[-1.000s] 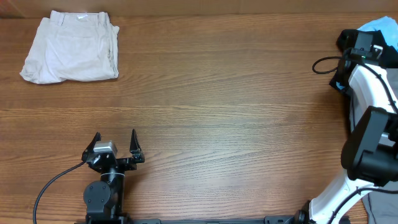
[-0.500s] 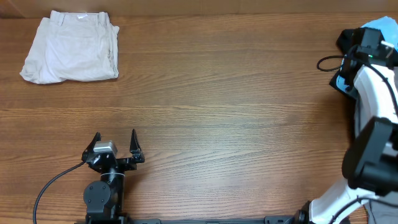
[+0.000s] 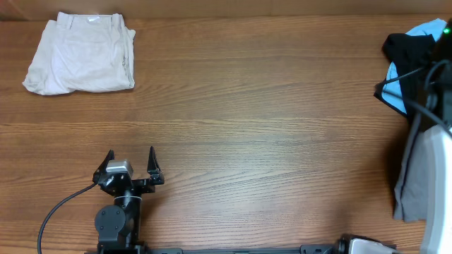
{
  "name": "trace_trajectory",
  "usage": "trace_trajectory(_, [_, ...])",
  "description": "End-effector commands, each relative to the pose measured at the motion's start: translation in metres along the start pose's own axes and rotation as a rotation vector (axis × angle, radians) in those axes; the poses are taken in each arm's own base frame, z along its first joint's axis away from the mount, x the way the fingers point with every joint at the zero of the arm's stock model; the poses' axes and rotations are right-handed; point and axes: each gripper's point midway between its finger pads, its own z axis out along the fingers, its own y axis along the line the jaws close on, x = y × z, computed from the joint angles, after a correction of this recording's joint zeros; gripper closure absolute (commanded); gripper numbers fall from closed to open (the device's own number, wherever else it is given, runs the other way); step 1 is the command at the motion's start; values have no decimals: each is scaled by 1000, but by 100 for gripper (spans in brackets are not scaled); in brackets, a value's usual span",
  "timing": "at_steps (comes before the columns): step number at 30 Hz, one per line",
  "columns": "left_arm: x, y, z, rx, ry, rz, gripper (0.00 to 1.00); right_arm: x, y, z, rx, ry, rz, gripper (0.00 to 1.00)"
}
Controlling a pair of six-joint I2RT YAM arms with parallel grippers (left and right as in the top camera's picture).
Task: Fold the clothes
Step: 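Drag the grey pants with the right gripper to the table center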
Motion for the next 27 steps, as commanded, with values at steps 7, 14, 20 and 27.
trace_trajectory(7, [-1,3,0,-15,-10,22,0,32,160,-98,-589,73,-39,96])
trace_trajectory(14, [-1,3,0,-15,-9,22,0,173,281,-140,-904,476,-168,96])
trace_trajectory(20, [-1,3,0,-15,-9,22,0,288,339,-206,-1140,779,-305,96])
trace_trajectory(27, [-1,3,0,-15,-9,22,0,344,362,-298,-1352,897,-386,96])
